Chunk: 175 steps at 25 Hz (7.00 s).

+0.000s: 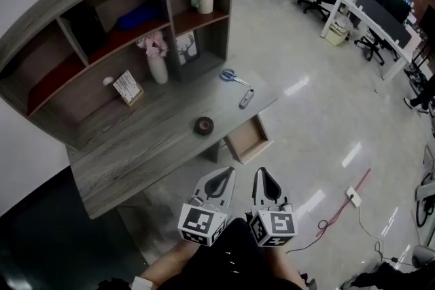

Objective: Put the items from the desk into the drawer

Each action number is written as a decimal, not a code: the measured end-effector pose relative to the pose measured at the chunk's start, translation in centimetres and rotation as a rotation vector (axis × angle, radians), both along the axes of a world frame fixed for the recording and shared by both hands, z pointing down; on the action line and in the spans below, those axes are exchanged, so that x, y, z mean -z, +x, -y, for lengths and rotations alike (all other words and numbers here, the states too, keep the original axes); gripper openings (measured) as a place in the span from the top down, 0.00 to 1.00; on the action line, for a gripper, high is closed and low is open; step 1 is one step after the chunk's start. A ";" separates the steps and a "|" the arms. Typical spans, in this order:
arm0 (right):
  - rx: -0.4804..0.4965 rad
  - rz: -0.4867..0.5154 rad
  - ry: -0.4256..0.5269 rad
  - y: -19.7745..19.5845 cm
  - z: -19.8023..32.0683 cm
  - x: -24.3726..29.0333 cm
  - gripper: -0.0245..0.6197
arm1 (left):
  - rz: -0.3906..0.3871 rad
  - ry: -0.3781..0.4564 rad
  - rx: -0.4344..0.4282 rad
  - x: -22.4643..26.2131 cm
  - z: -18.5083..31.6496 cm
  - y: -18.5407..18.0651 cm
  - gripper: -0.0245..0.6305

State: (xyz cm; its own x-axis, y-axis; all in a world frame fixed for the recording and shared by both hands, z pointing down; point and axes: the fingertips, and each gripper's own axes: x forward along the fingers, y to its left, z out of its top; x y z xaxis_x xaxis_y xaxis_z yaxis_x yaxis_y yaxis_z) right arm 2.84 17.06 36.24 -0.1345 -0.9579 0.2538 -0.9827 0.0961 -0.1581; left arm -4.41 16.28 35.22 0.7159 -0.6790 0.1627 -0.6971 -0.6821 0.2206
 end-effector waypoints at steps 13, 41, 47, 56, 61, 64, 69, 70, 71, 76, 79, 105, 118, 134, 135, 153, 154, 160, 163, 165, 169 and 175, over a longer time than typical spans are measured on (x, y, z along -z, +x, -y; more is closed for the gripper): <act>-0.039 -0.019 0.003 0.9 -0.5 0.2 0.95 | -0.024 -0.004 -0.047 0.2 -0.5 0.8 0.95; 0.067 0.003 0.015 5.7 9.4 0.6 0.95 | 0.042 -0.011 0.021 -0.4 9.0 6.4 0.95; 0.087 0.006 0.018 7.5 12.5 0.5 0.94 | 0.044 -0.007 0.045 -0.6 11.9 7.9 0.95; 0.121 0.006 0.011 9.7 16.6 -0.4 0.94 | 0.049 -0.012 0.103 -1.4 15.7 9.3 0.95; 0.152 0.011 -0.001 9.8 18.2 -1.1 0.94 | 0.056 -0.018 0.130 -2.0 17.0 9.5 0.95; 0.173 0.001 -0.015 9.5 18.7 -1.5 0.94 | 0.061 -0.023 0.144 -2.2 17.5 9.4 0.95; 0.248 -0.004 -0.057 8.0 19.5 -2.9 0.94 | 0.067 -0.039 0.203 -2.7 18.1 8.0 0.95; 0.271 -0.004 -0.067 7.4 19.7 -3.2 0.94 | 0.070 -0.043 0.216 -2.9 18.2 7.5 0.95; 0.298 -0.004 -0.079 6.8 20.0 -3.5 0.90 | 0.074 -0.045 0.228 -2.9 18.2 7.0 0.95; 0.418 -0.010 -0.137 2.7 20.7 -4.7 0.70 | 0.086 -0.059 0.297 -4.0 18.0 3.2 0.95; 0.506 -0.019 -0.165 -0.3 20.5 -5.5 0.65 | 0.108 -0.078 0.339 -4.5 18.0 0.5 0.95; 0.795 -0.157 -0.342 -12.2 20.8 -14.1 0.41 | 0.132 -0.157 0.543 -10.1 18.7 -10.2 0.95; 0.792 -0.192 -0.384 -14.1 22.4 -18.7 0.41 | 0.121 -0.180 0.530 -13.4 20.3 -11.8 0.95; 0.729 -0.339 -0.478 -14.8 23.6 -22.7 0.42 | 0.099 -0.226 0.522 -16.4 20.8 -12.7 0.95; 0.729 -0.341 -0.482 -14.8 23.6 -22.7 0.42 | 0.091 -0.221 0.525 -16.3 20.8 -12.7 0.95; 0.697 -0.273 -0.461 -13.5 23.7 -21.0 0.42 | 0.123 -0.236 0.495 -16.1 19.9 -11.5 0.95; 0.693 -0.273 -0.459 -13.3 23.8 -20.8 0.42 | 0.126 -0.232 0.492 -15.9 19.9 -11.4 0.95; 0.670 -0.272 -0.444 -12.5 23.8 -19.7 0.42 | 0.135 -0.222 0.471 -15.1 19.9 -10.5 0.95; 0.663 -0.271 -0.437 -12.2 23.6 -19.3 0.42 | 0.141 -0.218 0.455 -14.8 19.9 -10.0 0.95; 0.655 -0.271 -0.435 -11.7 23.5 -19.1 0.42 | 0.134 -0.215 0.448 -14.7 19.9 -9.5 0.95; 0.618 -0.262 -0.438 -10.3 23.4 -18.8 0.42 | 0.143 -0.217 0.425 -14.8 19.9 -8.5 0.95; 0.526 -0.250 -0.443 -7.0 23.5 -18.7 0.42 | 0.145 -0.214 0.324 -15.0 20.3 -5.2 0.95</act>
State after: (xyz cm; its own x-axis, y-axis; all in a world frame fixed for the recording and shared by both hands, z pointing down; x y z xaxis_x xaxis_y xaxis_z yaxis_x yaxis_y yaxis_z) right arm -4.17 -6.43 54.89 -0.4360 -0.5830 0.6856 -0.8361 0.5443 -0.0689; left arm -9.59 -4.03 50.18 0.4300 -0.8055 0.4078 -0.9025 -0.3719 0.2172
